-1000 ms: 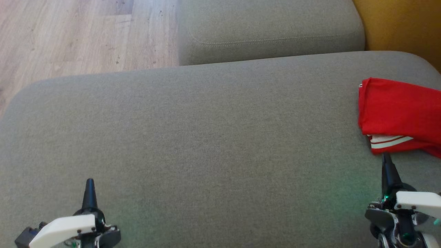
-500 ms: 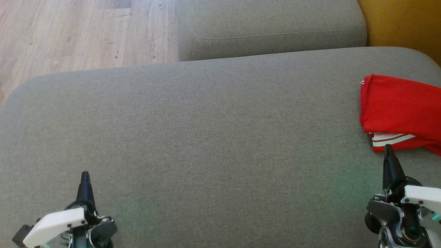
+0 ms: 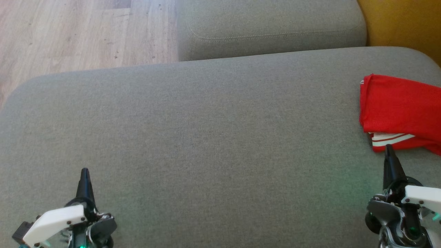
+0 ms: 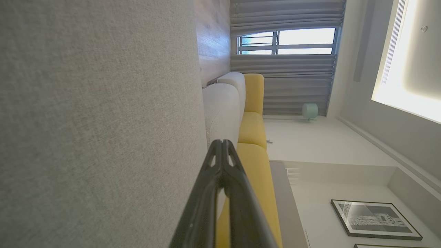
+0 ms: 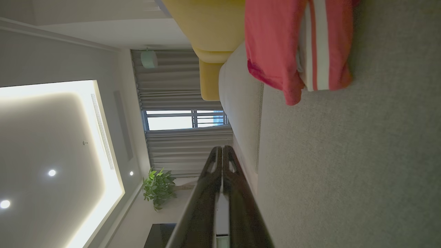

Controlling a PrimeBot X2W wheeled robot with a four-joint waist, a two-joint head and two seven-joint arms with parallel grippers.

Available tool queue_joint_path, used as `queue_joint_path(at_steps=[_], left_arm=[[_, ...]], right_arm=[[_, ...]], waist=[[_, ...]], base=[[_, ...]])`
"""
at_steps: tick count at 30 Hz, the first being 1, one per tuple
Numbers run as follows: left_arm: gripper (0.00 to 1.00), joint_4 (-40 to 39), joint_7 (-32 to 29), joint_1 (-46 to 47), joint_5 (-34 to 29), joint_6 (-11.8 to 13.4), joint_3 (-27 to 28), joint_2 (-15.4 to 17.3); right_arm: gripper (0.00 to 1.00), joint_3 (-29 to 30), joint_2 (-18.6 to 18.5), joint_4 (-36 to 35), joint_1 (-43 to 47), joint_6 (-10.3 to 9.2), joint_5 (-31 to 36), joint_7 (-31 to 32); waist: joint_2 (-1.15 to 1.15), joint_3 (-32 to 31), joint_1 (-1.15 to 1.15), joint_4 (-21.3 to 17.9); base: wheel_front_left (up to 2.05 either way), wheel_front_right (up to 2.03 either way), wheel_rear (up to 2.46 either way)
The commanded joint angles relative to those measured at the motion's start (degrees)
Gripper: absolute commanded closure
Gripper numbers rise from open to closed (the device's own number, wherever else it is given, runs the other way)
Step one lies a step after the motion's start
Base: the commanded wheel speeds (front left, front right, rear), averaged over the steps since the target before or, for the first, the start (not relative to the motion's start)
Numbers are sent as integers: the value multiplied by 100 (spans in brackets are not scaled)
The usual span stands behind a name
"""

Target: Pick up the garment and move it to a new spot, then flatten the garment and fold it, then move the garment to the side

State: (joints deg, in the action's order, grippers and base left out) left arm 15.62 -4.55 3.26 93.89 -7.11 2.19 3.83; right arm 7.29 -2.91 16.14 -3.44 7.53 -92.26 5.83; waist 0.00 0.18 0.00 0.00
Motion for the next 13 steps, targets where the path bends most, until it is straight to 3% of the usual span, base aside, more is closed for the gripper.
queue_joint_path(at_steps=[1, 13], left_arm=[[100, -165, -45, 277, -18, -37, 248, 39], [100, -164, -65, 279, -39, -37, 273, 21]], right_arm=[[100, -116, -28, -214, -270, -4, -23, 35], [100, -108, -23, -214, -271, -4, -16, 41]], waist=[[0, 0, 0, 0], [0, 0, 0, 0]], base=[[0, 0, 0], [0, 0, 0]])
